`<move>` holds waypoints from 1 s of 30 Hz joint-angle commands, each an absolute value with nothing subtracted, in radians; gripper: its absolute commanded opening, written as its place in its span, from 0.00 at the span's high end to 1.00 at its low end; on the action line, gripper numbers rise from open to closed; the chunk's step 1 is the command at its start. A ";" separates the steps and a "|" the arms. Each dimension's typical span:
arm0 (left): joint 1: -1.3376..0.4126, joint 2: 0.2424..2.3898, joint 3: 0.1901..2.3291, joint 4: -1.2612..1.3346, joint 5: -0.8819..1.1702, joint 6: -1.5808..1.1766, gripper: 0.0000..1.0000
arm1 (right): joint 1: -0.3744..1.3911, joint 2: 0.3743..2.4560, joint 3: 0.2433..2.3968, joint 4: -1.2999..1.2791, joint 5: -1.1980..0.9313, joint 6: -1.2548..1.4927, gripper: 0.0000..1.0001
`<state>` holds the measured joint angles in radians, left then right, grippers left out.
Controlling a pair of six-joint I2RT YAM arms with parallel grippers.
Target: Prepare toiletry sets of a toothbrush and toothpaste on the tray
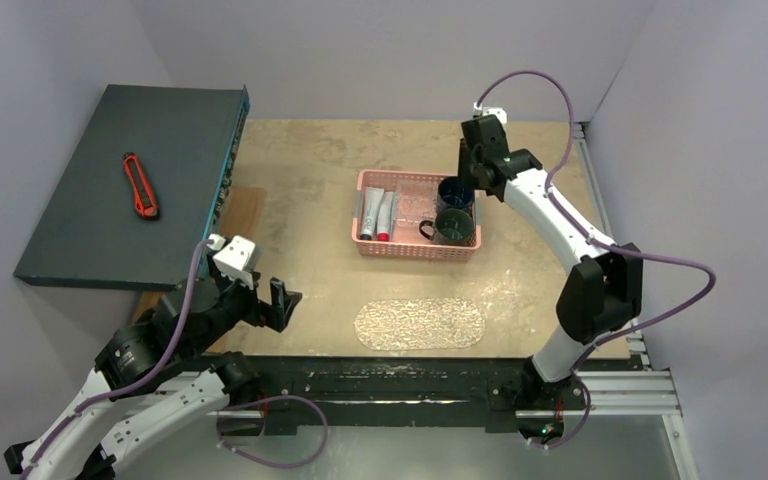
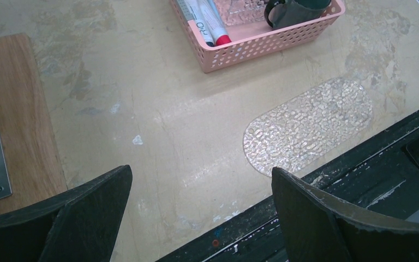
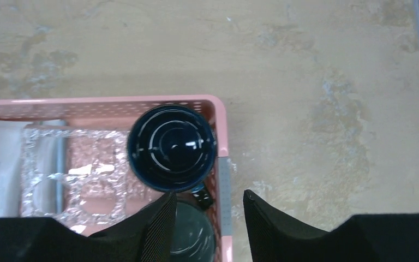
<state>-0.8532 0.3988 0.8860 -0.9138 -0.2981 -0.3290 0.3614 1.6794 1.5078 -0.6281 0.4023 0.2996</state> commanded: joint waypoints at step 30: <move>-0.857 0.359 0.885 -0.894 -0.302 -0.315 0.01 | 0.617 1.909 1.658 -0.623 0.412 0.706 0.50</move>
